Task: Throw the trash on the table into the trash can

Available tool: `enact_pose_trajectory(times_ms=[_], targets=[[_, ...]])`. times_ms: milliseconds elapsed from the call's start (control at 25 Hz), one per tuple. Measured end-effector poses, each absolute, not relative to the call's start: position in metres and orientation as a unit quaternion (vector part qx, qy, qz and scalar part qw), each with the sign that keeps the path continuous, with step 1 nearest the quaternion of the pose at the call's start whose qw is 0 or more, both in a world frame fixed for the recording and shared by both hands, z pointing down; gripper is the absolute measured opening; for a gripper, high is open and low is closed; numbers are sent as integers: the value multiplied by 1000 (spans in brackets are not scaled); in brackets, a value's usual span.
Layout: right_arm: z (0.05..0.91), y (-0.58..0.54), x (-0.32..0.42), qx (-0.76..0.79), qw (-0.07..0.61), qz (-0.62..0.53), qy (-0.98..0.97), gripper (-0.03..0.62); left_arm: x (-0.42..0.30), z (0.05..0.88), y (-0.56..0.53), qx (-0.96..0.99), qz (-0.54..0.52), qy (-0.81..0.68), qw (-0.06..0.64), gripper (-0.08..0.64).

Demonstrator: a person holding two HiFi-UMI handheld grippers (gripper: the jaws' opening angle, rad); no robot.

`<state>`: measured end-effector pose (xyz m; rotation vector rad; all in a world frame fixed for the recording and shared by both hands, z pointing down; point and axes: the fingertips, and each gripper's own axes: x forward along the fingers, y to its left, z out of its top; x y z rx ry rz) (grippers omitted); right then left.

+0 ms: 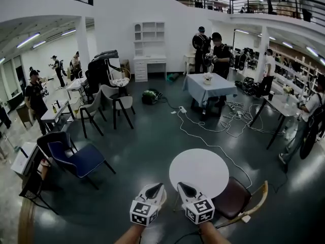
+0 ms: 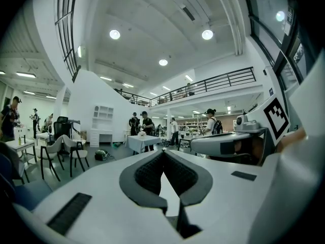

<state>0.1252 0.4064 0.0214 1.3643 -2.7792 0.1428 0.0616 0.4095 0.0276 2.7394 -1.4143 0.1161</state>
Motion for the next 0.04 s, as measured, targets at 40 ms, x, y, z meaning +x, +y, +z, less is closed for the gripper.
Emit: enact_pose_trajectory(times_ms=[40], targets=[[19,408,120,440,20,45,-897,18,56,26,411,888,40,-458,27,15]])
